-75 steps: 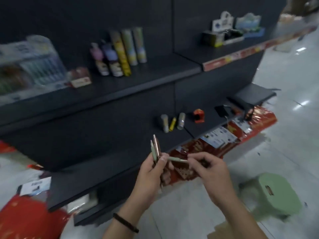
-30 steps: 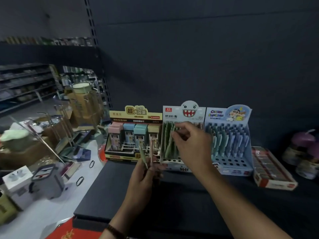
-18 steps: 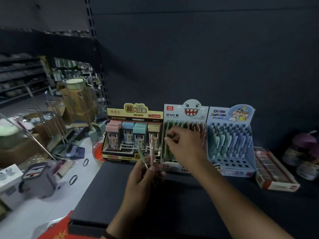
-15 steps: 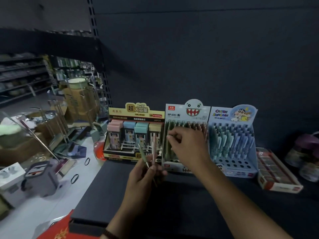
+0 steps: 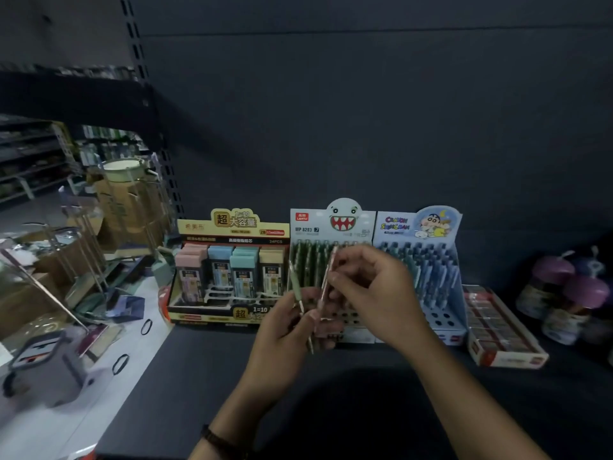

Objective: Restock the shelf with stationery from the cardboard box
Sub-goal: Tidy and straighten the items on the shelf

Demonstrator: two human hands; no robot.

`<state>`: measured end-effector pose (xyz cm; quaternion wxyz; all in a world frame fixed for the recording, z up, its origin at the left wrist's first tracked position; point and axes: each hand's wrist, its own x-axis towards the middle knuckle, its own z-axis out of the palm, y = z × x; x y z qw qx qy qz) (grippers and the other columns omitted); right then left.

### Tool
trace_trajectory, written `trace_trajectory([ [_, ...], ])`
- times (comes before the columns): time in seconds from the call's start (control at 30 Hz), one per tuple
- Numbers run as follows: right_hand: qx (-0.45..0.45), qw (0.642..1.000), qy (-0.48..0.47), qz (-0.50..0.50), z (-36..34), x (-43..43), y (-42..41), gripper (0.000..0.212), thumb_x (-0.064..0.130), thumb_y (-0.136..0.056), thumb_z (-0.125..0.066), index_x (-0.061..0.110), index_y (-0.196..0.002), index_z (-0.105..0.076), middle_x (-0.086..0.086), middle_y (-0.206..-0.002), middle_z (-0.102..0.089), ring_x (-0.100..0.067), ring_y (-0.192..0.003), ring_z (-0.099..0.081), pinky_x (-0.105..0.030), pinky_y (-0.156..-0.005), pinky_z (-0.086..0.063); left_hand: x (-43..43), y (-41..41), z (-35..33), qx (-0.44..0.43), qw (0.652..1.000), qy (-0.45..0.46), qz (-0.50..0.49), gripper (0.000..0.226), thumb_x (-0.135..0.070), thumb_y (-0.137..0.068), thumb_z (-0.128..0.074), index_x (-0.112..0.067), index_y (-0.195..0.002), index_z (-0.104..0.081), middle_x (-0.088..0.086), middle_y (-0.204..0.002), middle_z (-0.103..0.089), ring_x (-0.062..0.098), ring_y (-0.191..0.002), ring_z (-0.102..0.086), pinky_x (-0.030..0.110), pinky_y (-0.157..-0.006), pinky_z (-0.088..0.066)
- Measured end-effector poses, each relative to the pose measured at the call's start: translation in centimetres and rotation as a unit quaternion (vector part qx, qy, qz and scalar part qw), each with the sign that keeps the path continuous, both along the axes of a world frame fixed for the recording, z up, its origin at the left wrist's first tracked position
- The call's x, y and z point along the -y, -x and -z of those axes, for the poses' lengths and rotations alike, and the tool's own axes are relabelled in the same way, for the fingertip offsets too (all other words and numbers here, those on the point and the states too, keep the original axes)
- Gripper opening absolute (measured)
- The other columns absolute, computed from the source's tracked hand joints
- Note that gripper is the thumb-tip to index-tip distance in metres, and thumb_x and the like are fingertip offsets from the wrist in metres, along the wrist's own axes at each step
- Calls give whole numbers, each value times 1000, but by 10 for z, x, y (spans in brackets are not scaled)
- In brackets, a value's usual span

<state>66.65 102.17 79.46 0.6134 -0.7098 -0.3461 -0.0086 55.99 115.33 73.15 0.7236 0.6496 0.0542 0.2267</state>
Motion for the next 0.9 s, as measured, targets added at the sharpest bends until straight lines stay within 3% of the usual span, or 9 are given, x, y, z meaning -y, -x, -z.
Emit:
trace_trajectory([
  [0.07,20,999,-17,44,-3,11,-5,31,12,-93,-81,32,-115,-72,5,-82,-78,-11,-79,-77,-38,-74,-63,0,-5,3,-5,1000,-11,-12,27,-5,-112,-45,-15,-132,-59,12,-117,-78,34,-102,-78,49,-83,-63],
  [0.13,49,994,-25,93,-4,23,-12,35,14,-93,-80,34,-119,-71,6,-81,-77,-10,-78,-76,-38,-75,-64,0,-7,11,-6,999,-37,-38,29,-10,-113,-43,-25,-131,-60,8,-104,-79,29,-89,-77,43,-75,-61],
  [0.23,92,985,-22,146,0,36,-23,39,14,-95,-78,34,-127,-68,9,-77,-74,-7,-76,-75,-35,-78,-63,0,-3,23,-15,997,-50,-57,28,-21,-115,-40,-32,-125,-63,4,-76,-53,23,-64,-45,32,-58,-40],
  [0.33,139,973,2,185,7,39,-28,42,14,-94,-79,35,-129,-68,13,-77,-72,-1,-76,-72,-22,-78,-61,0,1,27,-28,998,-28,-58,28,-22,-117,-31,-21,-122,-58,9,-80,-41,26,-68,-31,32,-59,-33],
  [0.43,155,968,17,195,14,34,-27,39,14,-93,-80,30,-128,-71,16,-79,-72,3,-79,-70,-10,-78,-55,1,3,28,-21,997,-11,-69,29,-9,-116,-29,-19,-108,-55,11,-87,-49,29,-75,-37,33,-65,-39],
  [0.5,159,968,31,191,19,29,-28,38,16,-95,-77,29,-130,-70,14,-83,-74,2,-81,-71,-12,-80,-56,2,2,27,-3,997,-21,-78,27,-7,-115,-33,-17,-104,-56,11,-91,-55,30,-76,-46,33,-68,-45],
  [0.63,163,968,87,172,26,22,-30,41,21,-99,-74,35,-136,-66,10,-92,-75,-3,-85,-72,-18,-83,-55,4,3,22,36,992,-63,-99,16,-8,-111,-47,-12,-116,-62,19,-97,-65,33,-81,-73,37,-72,-62],
  [0.73,167,963,126,169,28,18,-28,38,17,-97,-76,30,-133,-69,11,-91,-71,-4,-82,-67,-16,-80,-52,4,6,21,40,992,-37,-116,18,-10,-109,-54,-17,-118,-68,18,-98,-70,39,-88,-77,47,-78,-65],
  [0.9,159,961,168,151,28,15,-31,36,13,-96,-76,25,-130,-72,5,-96,-73,-7,-84,-68,-26,-84,-60,3,5,17,32,987,-2,-158,16,-10,-107,-56,-8,-112,-72,13,-111,-75,34,-92,-78,42,-81,-66],
])
